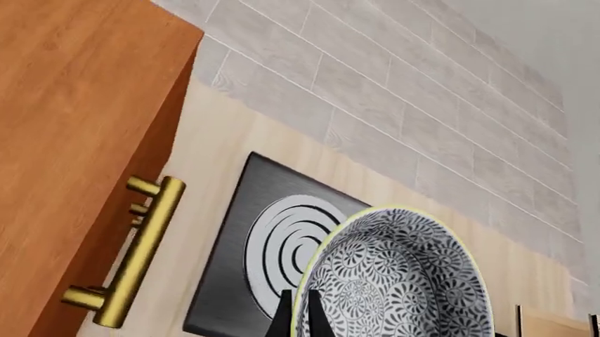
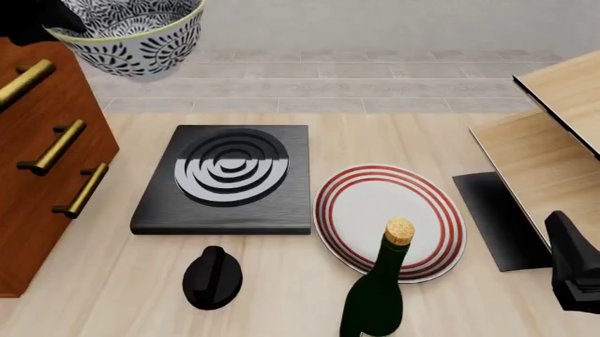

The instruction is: Put the bowl on the top of the cabinet.

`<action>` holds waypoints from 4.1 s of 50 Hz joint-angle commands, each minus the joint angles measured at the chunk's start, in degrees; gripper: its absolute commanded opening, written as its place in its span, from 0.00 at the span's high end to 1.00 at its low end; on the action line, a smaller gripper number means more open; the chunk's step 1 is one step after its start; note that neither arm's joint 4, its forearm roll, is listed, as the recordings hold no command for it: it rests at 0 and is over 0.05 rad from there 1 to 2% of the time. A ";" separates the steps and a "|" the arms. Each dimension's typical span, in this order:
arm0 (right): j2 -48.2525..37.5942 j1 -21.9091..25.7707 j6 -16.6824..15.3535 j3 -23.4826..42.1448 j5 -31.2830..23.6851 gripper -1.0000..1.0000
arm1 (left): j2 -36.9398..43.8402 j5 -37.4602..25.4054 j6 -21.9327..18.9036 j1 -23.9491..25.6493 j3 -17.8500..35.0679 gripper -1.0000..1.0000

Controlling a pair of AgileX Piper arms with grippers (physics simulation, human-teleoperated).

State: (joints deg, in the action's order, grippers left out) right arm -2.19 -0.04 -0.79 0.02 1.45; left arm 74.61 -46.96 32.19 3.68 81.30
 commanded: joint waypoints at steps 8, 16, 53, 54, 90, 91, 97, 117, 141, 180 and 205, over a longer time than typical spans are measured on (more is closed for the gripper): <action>0.92 -0.12 0.22 0.01 -0.90 0.00 | -1.79 -4.64 1.95 -5.59 5.75 1.00; 0.97 -0.14 0.37 0.04 -0.94 0.00 | -2.14 -6.55 2.27 -10.36 7.84 1.00; 0.18 -0.04 0.37 0.92 -1.14 0.00 | -0.46 -12.90 2.38 -29.35 15.24 1.00; 0.10 -0.05 0.40 1.01 -1.14 0.00 | -0.44 -13.00 2.44 -29.88 15.37 1.00; 1.09 -0.06 0.40 0.18 -1.15 0.00 | 1.32 -13.32 3.06 -39.65 16.45 1.00; 1.10 -0.05 0.39 0.16 -1.14 0.00 | 1.30 -13.32 3.17 -40.07 16.47 1.00; 1.18 -0.06 0.43 0.40 -1.48 0.00 | 1.72 -13.16 2.94 -41.97 16.69 1.00; 0.28 -0.10 0.47 0.59 -0.89 0.00 | 2.82 -11.03 1.23 -47.27 14.49 1.00; 0.80 -0.03 0.28 0.36 -1.15 0.00 | 1.53 -8.65 1.47 -48.46 9.52 1.00; 0.84 0.05 -0.06 0.07 -0.93 0.00 | 1.80 -5.35 2.66 -46.80 4.99 1.00; 0.76 0.17 -0.25 0.06 -0.91 0.00 | -0.25 -4.36 3.07 -47.15 5.10 0.00</action>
State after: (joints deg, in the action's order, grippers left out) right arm -1.43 0.11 -0.96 0.08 0.56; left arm 74.80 -51.54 35.35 -43.48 86.68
